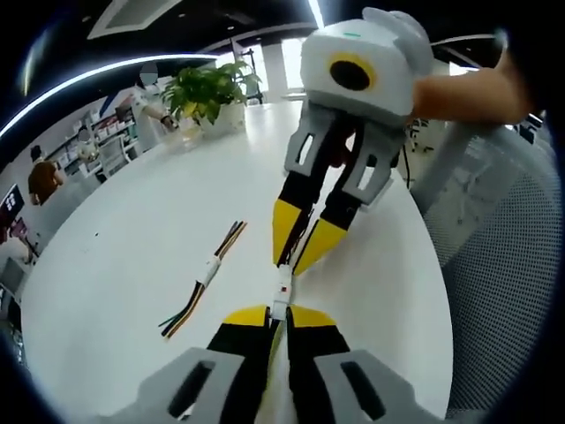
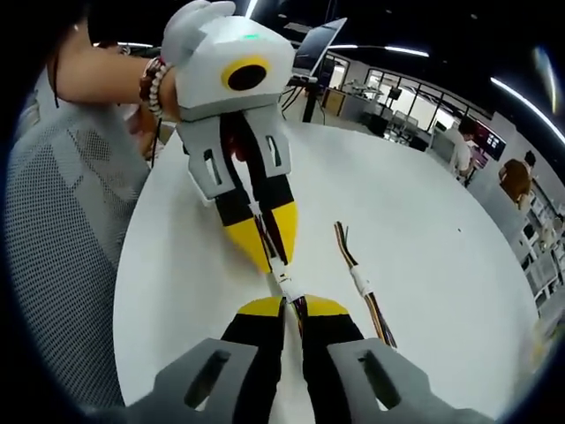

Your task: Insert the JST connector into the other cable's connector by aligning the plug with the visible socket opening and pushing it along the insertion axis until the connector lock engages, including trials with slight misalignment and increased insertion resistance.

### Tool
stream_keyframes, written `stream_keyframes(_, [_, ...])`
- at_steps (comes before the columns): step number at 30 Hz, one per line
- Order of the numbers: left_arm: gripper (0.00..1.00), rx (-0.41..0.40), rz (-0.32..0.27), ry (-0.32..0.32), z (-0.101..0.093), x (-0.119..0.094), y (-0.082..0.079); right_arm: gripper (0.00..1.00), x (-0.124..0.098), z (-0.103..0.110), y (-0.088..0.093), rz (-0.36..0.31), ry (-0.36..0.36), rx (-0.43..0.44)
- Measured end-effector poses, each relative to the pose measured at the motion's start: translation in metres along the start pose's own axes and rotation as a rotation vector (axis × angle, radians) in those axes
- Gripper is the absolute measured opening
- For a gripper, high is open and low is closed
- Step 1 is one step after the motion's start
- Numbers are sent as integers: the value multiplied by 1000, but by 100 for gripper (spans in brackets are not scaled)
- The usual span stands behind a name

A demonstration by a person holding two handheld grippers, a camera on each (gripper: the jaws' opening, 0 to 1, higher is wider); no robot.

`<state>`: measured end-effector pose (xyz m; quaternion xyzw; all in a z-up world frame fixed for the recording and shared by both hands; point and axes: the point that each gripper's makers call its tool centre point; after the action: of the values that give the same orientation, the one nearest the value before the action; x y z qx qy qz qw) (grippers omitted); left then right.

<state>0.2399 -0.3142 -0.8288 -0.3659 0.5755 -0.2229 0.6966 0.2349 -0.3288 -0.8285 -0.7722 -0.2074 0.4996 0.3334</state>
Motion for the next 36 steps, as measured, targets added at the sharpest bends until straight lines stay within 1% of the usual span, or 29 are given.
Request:
stream_keyframes(6, [0,25,6,5,-3,1,-1,4,1,0,2,14,2,4])
stream_keyframes(8, [0,34,-2,14,-5,2,-3,4,1,1,1,9,-4,12])
stream_keyframes(10, [0,53,10,7,-4,3,-2,4,1,1,0,12,-1,9])
stream_keyframes(13, [0,51,15,12,-4,3,-1,4,1,2,1,20,-5,-5])
stream_keyframes(15, [0,70,27,14,-6,5,0,4,2,4,2,28,-9,-14])
stream_keyframes(16, [0,93,36,13,-7,5,1,4,2,4,3,31,-10,-17])
stream_keyframes(23, [0,121,65,22,-11,10,5,4,6,9,10,77,-22,-38])
stream_keyframes(25, [0,144,75,25,-13,12,5,4,8,10,14,98,-23,-41])
stream_keyframes(28, [0,167,88,26,-14,14,6,4,8,10,15,110,-24,-39])
stream_keyframes(33, [0,155,87,19,-12,15,6,4,9,8,17,125,-17,15])
stream_keyframes(36, [0,142,90,21,-12,16,7,4,10,9,19,128,-22,16])
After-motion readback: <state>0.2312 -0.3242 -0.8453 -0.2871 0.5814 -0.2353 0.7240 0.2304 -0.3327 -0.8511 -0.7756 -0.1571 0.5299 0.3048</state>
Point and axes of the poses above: the point that each gripper's makers call its tool centre point, and the gripper's own axes: x roughly forward along the fingers, z roughly to its left, y roughly out of its underside, and after that the axes turned 7 degrees about y, right-handed
